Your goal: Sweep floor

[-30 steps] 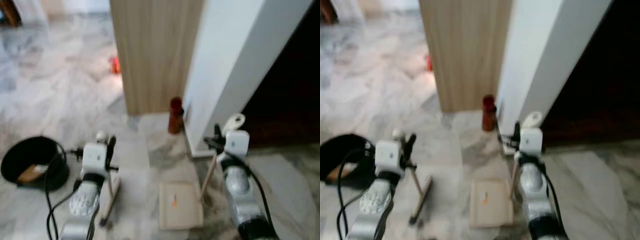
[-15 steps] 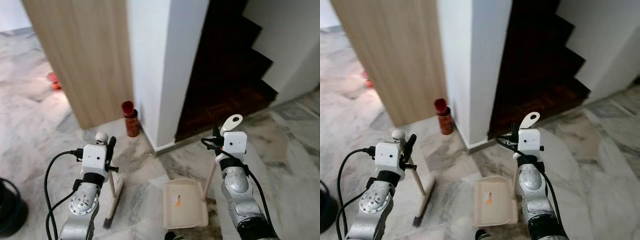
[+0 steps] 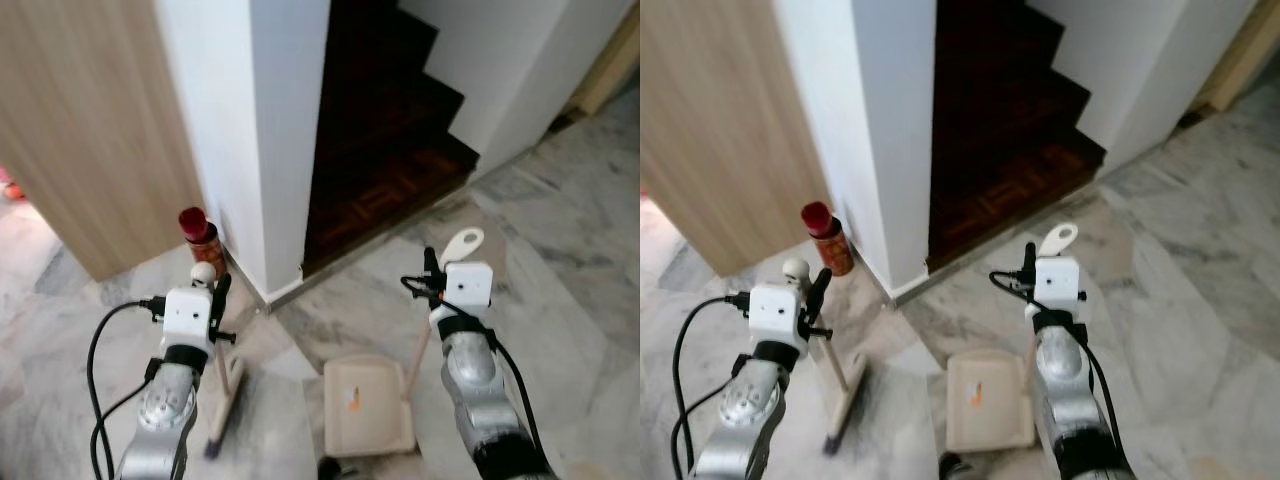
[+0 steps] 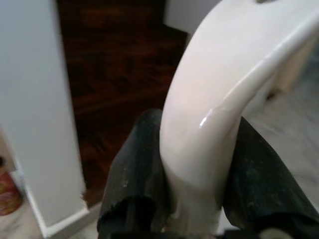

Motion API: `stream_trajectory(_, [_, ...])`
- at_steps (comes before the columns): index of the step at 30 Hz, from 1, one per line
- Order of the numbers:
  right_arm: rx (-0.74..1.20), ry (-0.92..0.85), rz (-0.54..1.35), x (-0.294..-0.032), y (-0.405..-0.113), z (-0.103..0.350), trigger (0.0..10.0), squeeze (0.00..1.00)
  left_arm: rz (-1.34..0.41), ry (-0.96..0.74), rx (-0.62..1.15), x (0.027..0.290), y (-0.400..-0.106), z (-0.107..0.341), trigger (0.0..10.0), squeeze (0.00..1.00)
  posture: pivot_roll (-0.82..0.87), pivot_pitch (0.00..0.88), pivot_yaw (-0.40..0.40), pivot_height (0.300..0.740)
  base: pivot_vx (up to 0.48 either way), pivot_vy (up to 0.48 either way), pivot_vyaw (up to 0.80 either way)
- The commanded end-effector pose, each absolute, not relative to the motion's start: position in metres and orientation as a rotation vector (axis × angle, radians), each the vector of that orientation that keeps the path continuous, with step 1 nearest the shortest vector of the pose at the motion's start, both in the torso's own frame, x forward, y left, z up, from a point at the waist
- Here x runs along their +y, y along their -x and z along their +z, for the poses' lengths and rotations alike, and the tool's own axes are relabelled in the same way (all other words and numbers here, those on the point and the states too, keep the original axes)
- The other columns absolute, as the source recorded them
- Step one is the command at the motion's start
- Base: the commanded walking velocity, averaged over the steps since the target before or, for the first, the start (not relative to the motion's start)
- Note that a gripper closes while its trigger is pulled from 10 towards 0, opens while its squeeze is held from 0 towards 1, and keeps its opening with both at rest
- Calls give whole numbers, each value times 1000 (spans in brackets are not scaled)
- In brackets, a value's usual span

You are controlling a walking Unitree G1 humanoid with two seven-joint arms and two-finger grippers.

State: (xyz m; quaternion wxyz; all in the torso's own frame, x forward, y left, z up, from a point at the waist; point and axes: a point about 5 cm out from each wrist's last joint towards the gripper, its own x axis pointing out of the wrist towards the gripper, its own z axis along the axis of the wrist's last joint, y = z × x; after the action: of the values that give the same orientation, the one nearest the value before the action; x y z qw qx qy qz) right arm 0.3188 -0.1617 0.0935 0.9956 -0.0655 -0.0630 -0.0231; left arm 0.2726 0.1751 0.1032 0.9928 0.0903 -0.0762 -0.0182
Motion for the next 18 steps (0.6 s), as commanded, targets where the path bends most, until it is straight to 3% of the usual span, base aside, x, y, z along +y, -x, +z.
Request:
stream_trajectory(1, [-133, 123, -58, -165, -319, 94, 10000, 0, -40, -188, -181, 174, -273, 108, 10000, 0, 112, 142, -14, 740, 0, 0, -800])
stream_trajectory(18, [-130, 122, -58, -164, -319, 93, 10000, 0, -48, -186, -181, 173, -273, 107, 10000, 0, 113, 130, -11, 740, 0, 0, -800])
